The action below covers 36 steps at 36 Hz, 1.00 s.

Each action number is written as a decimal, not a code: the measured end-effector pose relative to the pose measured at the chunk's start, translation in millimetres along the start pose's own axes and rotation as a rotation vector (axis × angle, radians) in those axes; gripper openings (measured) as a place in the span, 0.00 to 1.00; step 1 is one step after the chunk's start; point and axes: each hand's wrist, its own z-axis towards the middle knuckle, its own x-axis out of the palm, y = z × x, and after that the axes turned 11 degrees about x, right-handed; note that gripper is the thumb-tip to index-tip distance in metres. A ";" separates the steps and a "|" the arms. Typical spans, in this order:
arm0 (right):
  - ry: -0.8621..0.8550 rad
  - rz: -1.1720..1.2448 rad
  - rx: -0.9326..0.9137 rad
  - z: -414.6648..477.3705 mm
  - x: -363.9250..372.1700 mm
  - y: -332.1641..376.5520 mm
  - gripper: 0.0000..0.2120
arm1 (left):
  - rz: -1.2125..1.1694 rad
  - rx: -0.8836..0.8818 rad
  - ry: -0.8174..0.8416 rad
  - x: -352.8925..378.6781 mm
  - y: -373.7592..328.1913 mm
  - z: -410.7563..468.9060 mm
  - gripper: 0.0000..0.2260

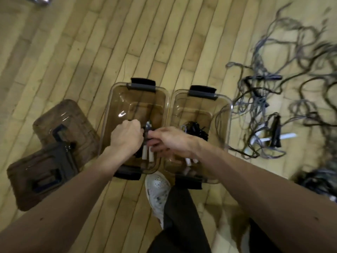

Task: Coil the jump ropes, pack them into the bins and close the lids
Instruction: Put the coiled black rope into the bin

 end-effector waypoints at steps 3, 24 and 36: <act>-0.100 -0.155 -0.006 -44.9 -43.1 -6.2 0.19 | -0.134 0.297 -0.132 -27.4 -50.9 -9.4 0.11; -0.459 -0.433 0.148 -75.3 -229.7 -226.0 0.33 | -0.071 0.519 0.472 166.5 -289.3 32.0 0.18; -0.732 -0.601 -0.070 -65.5 -241.9 -227.9 0.18 | -0.351 0.749 0.439 82.4 -288.6 17.2 0.15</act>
